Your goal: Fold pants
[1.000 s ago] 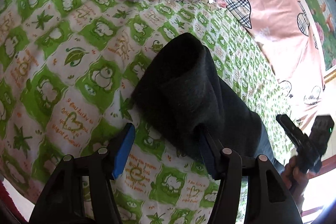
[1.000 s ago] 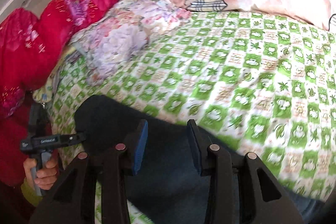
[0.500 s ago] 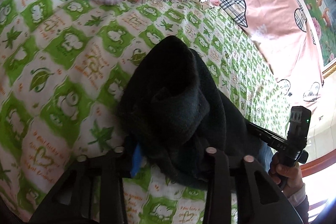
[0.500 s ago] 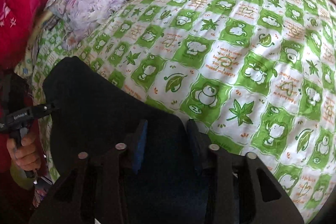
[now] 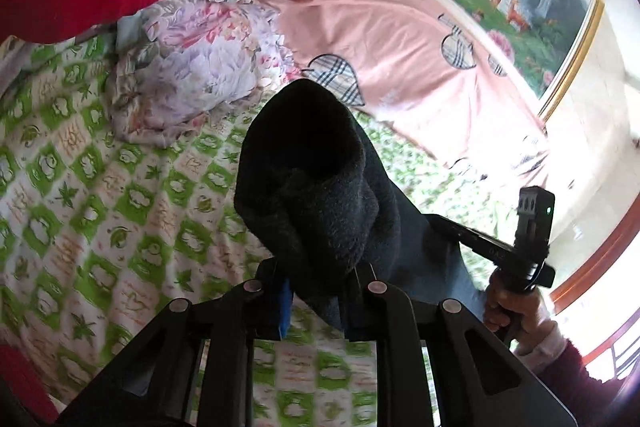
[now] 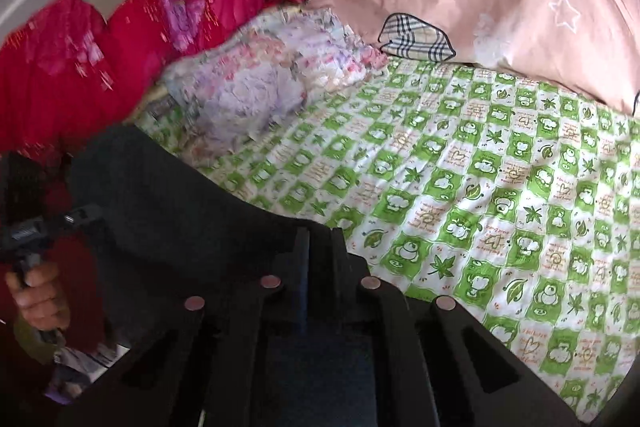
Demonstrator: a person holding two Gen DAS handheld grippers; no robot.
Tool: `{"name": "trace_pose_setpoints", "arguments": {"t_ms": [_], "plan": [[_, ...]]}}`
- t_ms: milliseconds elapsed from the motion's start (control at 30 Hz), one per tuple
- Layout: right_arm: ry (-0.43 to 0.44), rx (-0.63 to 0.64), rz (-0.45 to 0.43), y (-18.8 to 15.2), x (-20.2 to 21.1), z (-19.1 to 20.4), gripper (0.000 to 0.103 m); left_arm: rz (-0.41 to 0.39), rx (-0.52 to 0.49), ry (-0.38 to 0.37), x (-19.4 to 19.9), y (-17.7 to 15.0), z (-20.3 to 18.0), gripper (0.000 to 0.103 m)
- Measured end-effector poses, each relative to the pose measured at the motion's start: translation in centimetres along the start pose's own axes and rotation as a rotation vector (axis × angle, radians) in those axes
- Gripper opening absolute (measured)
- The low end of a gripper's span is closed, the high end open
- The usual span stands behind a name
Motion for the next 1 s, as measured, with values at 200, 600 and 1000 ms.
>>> {"name": "trace_pose_setpoints", "arguments": {"t_ms": [200, 600, 1000], "plan": [[-0.025, -0.041, 0.09, -1.8, -5.9, -0.3, 0.01, 0.096, 0.039, 0.096, -3.2, -2.8, 4.2, 0.017], [-0.084, -0.188, 0.065, -3.1, -5.7, -1.8, 0.03, 0.169, 0.012, 0.263, -4.8, -5.6, 7.6, 0.044], [-0.156, -0.357, -0.077, -8.0, 5.5, -5.0, 0.032, 0.058, 0.013, 0.249, -0.5, -2.2, 4.5, 0.05]]}}
Point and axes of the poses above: each gripper's, at about its wrist camera, not at the fingertips, and x roughly against the way its jaws point, z to its left, y to its top, the point moved 1 cm from there along -x, roughly the way its jaws point, and after that the axes turned 1 degree about -y, right-handed, at the moved point
